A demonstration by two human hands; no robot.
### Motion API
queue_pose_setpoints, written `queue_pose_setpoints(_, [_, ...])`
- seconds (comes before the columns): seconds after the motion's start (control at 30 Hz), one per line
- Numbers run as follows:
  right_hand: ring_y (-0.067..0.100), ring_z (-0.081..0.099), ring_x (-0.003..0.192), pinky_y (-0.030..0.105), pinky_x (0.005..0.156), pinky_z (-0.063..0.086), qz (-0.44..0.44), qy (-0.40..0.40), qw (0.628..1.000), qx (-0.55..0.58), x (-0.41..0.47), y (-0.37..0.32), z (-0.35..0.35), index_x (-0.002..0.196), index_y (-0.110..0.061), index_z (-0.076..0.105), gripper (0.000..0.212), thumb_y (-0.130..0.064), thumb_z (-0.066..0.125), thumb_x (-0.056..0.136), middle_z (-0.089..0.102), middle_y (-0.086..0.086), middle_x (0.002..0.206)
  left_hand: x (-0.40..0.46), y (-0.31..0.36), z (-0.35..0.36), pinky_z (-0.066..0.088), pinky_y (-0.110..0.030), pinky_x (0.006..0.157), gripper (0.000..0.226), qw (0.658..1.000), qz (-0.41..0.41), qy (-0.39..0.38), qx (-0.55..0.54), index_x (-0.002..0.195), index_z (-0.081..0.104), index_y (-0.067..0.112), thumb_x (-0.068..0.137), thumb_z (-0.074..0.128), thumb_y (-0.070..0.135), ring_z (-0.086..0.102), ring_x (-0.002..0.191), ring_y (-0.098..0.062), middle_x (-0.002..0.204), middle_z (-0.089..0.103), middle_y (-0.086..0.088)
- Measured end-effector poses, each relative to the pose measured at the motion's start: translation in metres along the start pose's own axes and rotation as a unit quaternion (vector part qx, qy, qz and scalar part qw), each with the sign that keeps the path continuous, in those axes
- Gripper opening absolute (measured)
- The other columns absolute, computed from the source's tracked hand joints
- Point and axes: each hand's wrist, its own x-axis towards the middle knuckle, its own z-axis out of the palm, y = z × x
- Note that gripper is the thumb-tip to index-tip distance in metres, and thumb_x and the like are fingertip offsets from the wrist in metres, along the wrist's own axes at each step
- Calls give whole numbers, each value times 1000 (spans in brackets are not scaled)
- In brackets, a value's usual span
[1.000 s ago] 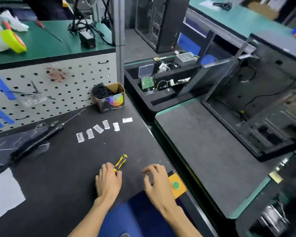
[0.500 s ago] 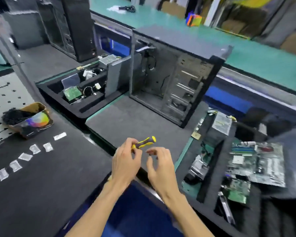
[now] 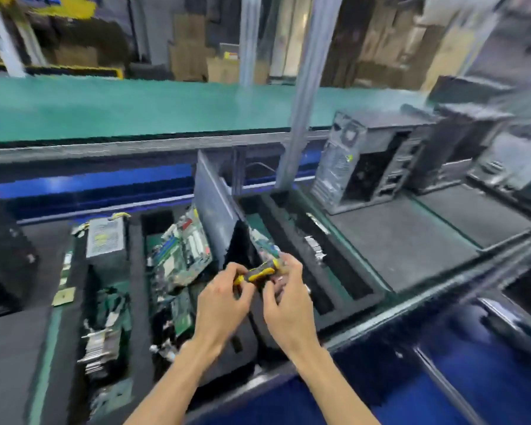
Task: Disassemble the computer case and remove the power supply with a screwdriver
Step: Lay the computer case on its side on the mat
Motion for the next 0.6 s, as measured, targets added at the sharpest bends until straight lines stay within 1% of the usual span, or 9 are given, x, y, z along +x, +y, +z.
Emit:
queue_pose_setpoints(0.07, [7,63,89,30,80,53,26,34,999,-18,5,25,-43,136,-46,37,46,-32,54,96,65,-16,108,9,32,44,42,-29,60,12,999,37,-35,-16,94,59,27,85,63,21,51,64,-8,70,57,11])
queue_pose_setpoints(0.13, [2,62,94,28,82,52,40,65,997,-34,12,49,-82,136,-45,39,45,-32,53,95,62,-17,114,16,61,86,43,-26,63,14,996,65,-55,-27,94,60,27,82,57,32,53,67,-7,75,60,13])
queue_pose_setpoints(0.2, [-2,59,98,24,82,49,39,90,994,-53,21,72,-120,134,-45,40,44,-34,49,92,56,-19,121,23,88,127,46,-30,64,25,992,91,-77,-30,96,59,28,79,48,42,54,69,-9,77,60,14])
queue_pose_setpoints(0.23, [-1,58,98,23,81,48,39,98,992,-61,27,85,-139,134,-44,41,43,-35,48,92,53,-19,122,26,101,147,47,-32,64,26,990,104,-88,-29,96,58,29,79,46,43,52,68,-10,76,58,14])
queue_pose_setpoints(0.33, [6,60,97,33,83,54,47,108,991,-70,45,122,-197,130,-40,45,38,-35,47,92,47,-18,119,38,135,211,44,-30,61,18,984,138,-109,-12,95,54,32,80,48,41,49,66,-9,73,51,16])
queue_pose_setpoints(0.4, [7,61,99,36,83,55,47,108,990,-77,58,149,-237,129,-37,47,37,-33,49,92,44,-17,120,44,160,252,44,-31,62,16,982,145,-124,7,94,56,29,81,52,38,53,68,-13,74,55,12])
queue_pose_setpoints(0.5, [5,59,102,31,81,55,40,106,988,-103,73,188,-292,127,-36,49,36,-26,55,93,42,-17,121,51,199,308,48,-37,65,14,978,154,-140,17,94,60,23,81,66,23,57,72,-20,76,59,5])
queue_pose_setpoints(0.57, [4,59,103,27,78,54,37,109,986,-120,82,210,-324,124,-35,51,33,-26,56,93,42,-17,120,55,225,338,49,-39,69,15,975,167,-149,15,94,61,20,81,68,19,55,73,-21,77,58,6])
queue_pose_setpoints(0.6, [5,59,102,26,77,53,37,111,985,-128,88,219,-337,122,-34,52,31,-25,57,93,43,-16,120,57,237,352,48,-38,69,15,973,176,-152,14,94,60,20,82,68,18,54,73,-20,77,56,9])
